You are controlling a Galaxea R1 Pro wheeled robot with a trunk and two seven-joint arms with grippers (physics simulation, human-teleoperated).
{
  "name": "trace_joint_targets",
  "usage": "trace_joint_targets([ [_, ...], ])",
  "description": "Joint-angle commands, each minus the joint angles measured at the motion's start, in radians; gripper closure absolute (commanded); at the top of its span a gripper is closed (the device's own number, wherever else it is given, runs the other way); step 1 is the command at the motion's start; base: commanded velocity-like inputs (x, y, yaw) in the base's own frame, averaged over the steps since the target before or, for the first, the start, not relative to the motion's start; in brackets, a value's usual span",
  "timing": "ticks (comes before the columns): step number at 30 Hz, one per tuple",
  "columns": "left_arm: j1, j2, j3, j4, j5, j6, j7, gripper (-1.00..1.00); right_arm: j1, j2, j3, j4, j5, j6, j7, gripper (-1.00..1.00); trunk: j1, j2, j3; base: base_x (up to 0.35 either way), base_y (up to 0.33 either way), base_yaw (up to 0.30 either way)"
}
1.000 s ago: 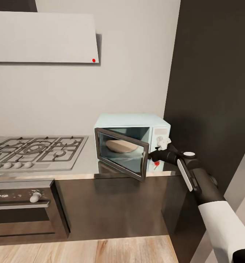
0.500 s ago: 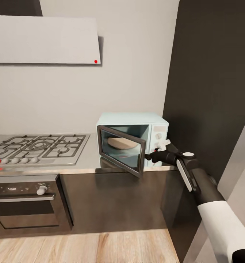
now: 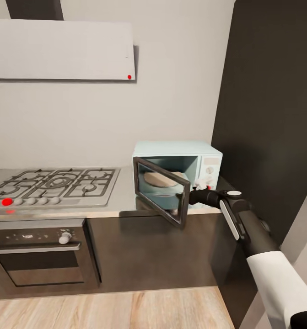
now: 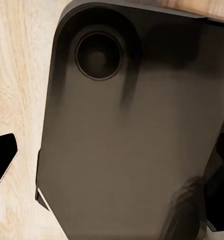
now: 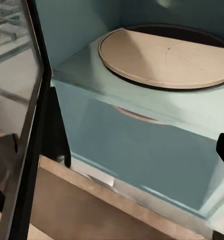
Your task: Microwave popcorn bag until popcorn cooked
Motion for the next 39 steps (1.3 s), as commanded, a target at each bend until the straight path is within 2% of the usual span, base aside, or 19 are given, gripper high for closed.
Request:
trace_joint_targets([
  [1,0.000,0.000,0.003,-0.001,0.005,-0.002,0.000,-1.00,-0.001,-0.002,0.001,-0.001,-0.002,0.006,0.003,-1.00,0.000,-0.001,-0.001,0.000,0.220,0.000],
  [12,0.000,-0.001,0.003,-0.001,0.005,-0.002,0.000,-1.00,-0.001,-0.011,0.001,-0.001,0.003,0.007,0.005,-1.00,0.000,-0.001,-0.001,0.000,0.055,0.000],
  [15,0.000,-0.001,0.003,-0.001,0.005,-0.002,0.000,-1.00,-0.001,-0.014,0.002,-0.002,0.001,0.006,0.024,-1.00,0.000,-0.001,-0.001,0.000,0.000,0.000],
  [17,0.000,-0.001,0.003,-0.001,0.005,-0.002,0.000,-1.00,-0.001,-0.035,0.003,-0.002,0.001,0.005,0.092,-1.00,0.000,-0.001,-0.001,0.000,0.000,0.000],
  [18,0.000,-0.001,0.003,-0.001,0.005,-0.002,0.000,-1.00,-0.001,-0.064,0.004,-0.004,0.002,0.004,0.183,-1.00,0.000,-0.001,-0.001,0.000,0.000,0.000],
  [19,0.000,-0.001,0.003,-0.001,0.005,-0.002,0.000,-1.00,-0.001,-0.075,0.004,-0.004,0.002,0.004,0.221,-1.00,0.000,-0.001,-0.001,0.000,0.000,0.000],
  [23,0.000,-0.001,0.003,-0.001,0.005,-0.002,0.000,-1.00,0.000,-0.090,0.004,-0.010,0.002,0.003,0.284,-1.00,0.000,-0.001,-0.001,0.000,0.000,0.000],
  [27,0.000,-0.001,0.002,-0.001,0.004,-0.003,0.000,-1.00,0.031,-0.094,0.004,-0.040,0.013,-0.001,0.369,-1.00,0.000,-0.001,-0.001,0.000,0.000,0.000],
  [30,0.000,-0.001,0.002,-0.001,0.004,-0.003,-0.001,-1.00,0.037,-0.093,0.005,-0.047,0.014,0.000,0.404,-1.00,0.000,-0.001,-0.001,0.000,0.000,0.000],
  [32,0.000,-0.001,0.002,-0.001,0.004,-0.003,-0.001,-1.00,0.039,-0.092,0.005,-0.048,0.013,0.001,0.469,-1.00,0.000,-0.001,-0.001,0.000,0.000,0.000],
  [34,0.000,-0.001,0.002,-0.001,0.004,-0.003,-0.002,-1.00,0.039,-0.089,0.005,-0.049,0.013,0.003,0.500,-1.00,0.000,-0.001,-0.001,0.000,0.000,0.000],
  [39,0.000,-0.001,0.002,-0.001,0.004,-0.040,-0.007,-1.00,0.039,-0.081,0.005,-0.049,0.013,0.005,0.510,-1.00,0.000,-0.001,-0.001,-0.095,0.046,0.000],
])
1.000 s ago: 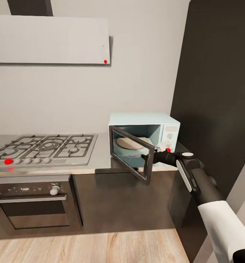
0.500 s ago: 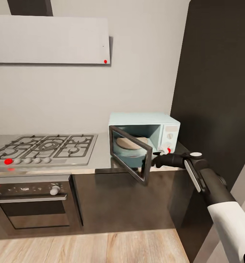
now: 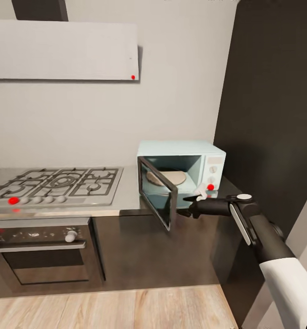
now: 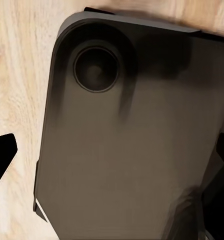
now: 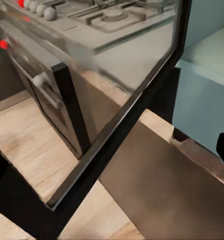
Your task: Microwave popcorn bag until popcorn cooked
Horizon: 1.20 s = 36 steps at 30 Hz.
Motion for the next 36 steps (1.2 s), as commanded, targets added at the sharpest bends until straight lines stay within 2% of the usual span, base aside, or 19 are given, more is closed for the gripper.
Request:
trace_joint_targets([
  [1,0.000,0.000,0.003,-0.001,0.005,-0.006,-0.001,-1.00,-0.001,0.001,0.001,-0.001,0.000,0.008,0.004,-1.00,0.000,-0.001,-0.001,-0.255,0.161,0.000],
  [9,0.000,0.001,0.003,-0.001,0.005,-0.008,-0.002,-1.00,-0.001,-0.001,-0.001,-0.001,0.002,0.008,0.003,-1.00,0.000,-0.001,-0.001,-0.211,0.176,0.000],
  [26,0.000,0.001,0.005,-0.001,0.005,-0.007,-0.004,-1.00,-0.001,0.004,-0.001,0.002,0.003,0.011,-0.022,-1.00,0.000,-0.001,-0.001,-0.005,0.012,0.000],
  [36,0.000,0.001,0.005,-0.001,0.005,-0.007,-0.004,-1.00,-0.001,0.005,-0.001,0.008,0.003,0.010,-0.022,-1.00,0.000,-0.001,-0.001,0.000,0.267,0.000],
])
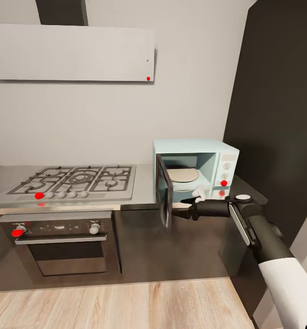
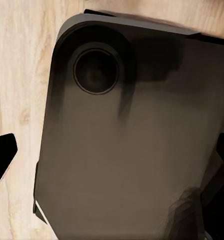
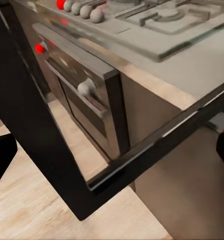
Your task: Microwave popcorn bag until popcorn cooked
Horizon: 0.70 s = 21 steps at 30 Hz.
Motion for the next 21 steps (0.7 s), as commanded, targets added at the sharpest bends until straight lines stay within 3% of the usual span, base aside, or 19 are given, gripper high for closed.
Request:
trace_joint_targets([
  [1,0.000,0.000,0.003,-0.001,0.005,-0.001,-0.001,-1.00,-0.002,0.000,-0.002,0.000,0.011,-0.005,-0.080,-1.00,0.000,0.000,-0.001,0.000,0.121,0.000],
  [15,0.000,0.001,0.003,-0.001,0.005,-0.003,-0.001,-1.00,-0.002,0.000,-0.002,0.003,0.010,-0.005,-0.079,-1.00,0.000,0.000,-0.001,0.000,0.046,0.000],
  [16,0.000,0.001,0.006,-0.005,0.007,-0.002,-0.002,-1.00,-0.002,0.002,-0.006,0.008,0.003,0.003,0.003,-1.00,0.000,0.000,-0.001,0.000,0.000,0.000],
  [21,0.001,0.001,0.007,-0.005,0.007,-0.001,-0.003,-1.00,-0.002,0.022,-0.011,0.036,-0.017,0.015,0.012,-1.00,0.000,0.000,-0.001,0.000,0.000,0.000],
])
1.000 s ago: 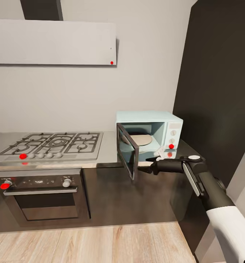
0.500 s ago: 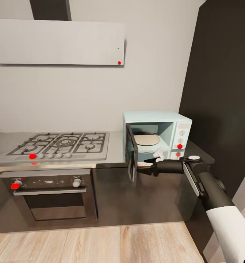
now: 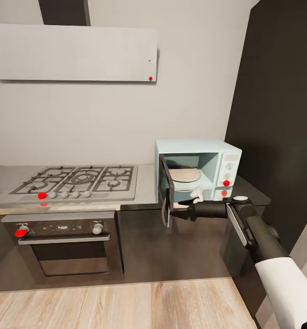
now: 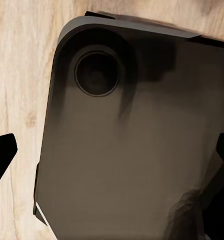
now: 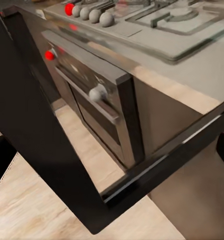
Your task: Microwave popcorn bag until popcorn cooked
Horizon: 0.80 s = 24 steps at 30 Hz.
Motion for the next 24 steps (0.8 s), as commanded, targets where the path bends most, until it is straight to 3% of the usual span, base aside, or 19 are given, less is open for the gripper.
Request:
trace_joint_targets([
  [1,0.000,0.000,0.004,-0.001,0.005,-0.002,-0.001,-1.00,-0.001,0.001,-0.001,0.005,-0.001,0.007,0.002,-1.00,0.000,-0.001,-0.001,0.000,0.000,0.000],
  [14,0.000,0.000,0.004,-0.001,0.005,-0.001,-0.001,-1.00,-0.001,-0.016,-0.024,0.026,-0.036,0.048,0.010,-1.00,0.000,-0.001,-0.001,0.000,0.000,0.000],
  [15,0.001,0.000,0.004,-0.001,0.005,-0.002,-0.001,-1.00,-0.001,-0.022,-0.039,0.026,0.000,0.004,0.010,-1.00,0.000,-0.001,-0.001,0.000,0.000,0.000],
  [17,0.001,0.000,0.004,-0.001,0.005,-0.002,-0.001,-1.00,-0.001,-0.037,-0.119,0.026,-0.001,0.004,0.015,-1.00,0.000,-0.001,-0.001,0.000,0.000,0.000],
  [18,0.001,0.000,0.004,-0.001,0.005,-0.002,-0.001,-1.00,-0.001,-0.040,-0.137,0.026,-0.001,0.004,0.016,-1.00,0.000,-0.001,-0.001,0.000,0.000,0.000],
  [24,0.000,0.000,0.004,-0.001,0.005,-0.002,-0.001,-1.00,-0.001,-0.043,-0.156,0.026,0.006,0.003,0.016,-1.00,0.000,-0.001,-0.001,0.000,0.000,0.000],
])
